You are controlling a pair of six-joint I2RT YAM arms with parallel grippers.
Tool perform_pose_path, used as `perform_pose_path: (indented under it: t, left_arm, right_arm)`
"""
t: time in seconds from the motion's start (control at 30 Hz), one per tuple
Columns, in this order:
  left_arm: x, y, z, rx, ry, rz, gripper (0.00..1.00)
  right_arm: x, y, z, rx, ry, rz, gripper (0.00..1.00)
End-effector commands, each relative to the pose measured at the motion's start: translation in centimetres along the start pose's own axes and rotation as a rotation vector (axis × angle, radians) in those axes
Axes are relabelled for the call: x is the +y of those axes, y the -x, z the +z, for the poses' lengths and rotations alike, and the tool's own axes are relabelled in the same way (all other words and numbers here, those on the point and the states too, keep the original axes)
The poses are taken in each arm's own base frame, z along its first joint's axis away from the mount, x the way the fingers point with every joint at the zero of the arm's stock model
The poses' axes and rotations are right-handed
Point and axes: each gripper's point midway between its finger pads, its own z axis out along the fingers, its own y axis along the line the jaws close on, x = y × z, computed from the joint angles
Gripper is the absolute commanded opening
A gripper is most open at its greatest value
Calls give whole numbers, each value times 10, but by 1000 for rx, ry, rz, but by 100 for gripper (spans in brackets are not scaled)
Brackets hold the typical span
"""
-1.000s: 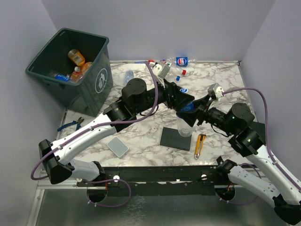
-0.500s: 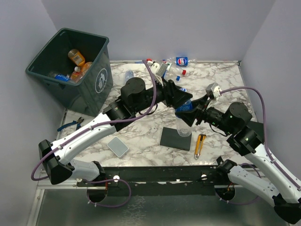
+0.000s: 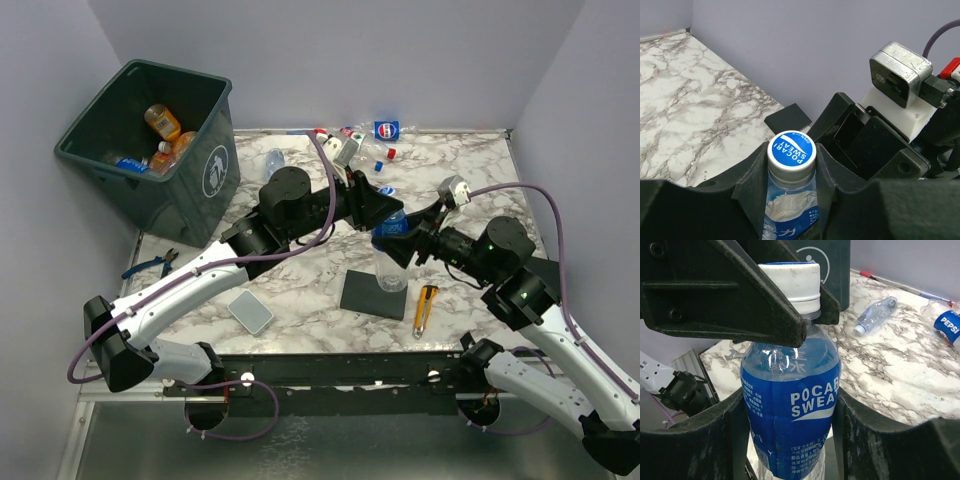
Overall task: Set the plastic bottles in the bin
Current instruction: Pick up the plastic bottle at the center of the board, then place the plastic bottle in the trash bin.
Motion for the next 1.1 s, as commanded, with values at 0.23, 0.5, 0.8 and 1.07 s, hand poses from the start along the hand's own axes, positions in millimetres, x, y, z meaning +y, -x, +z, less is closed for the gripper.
perform_pose_path:
  t: [0.23,0.5,0.8,1.07]
  left_arm:
    - [9,18,-10,-74,57,53,0]
    - [43,70,-36,-220,230,118,0]
    - [53,116,-67,-318,342,230,0]
    - [62,187,-145,-461,661,512,0]
  right_arm:
    - [37,9,-4,25,176,62,100]
    - [50,38,-23,-12,169,152,100]
    - [57,53,-44,-77,167,123,100]
    - [-42,11,-51,-198,-343,220,100]
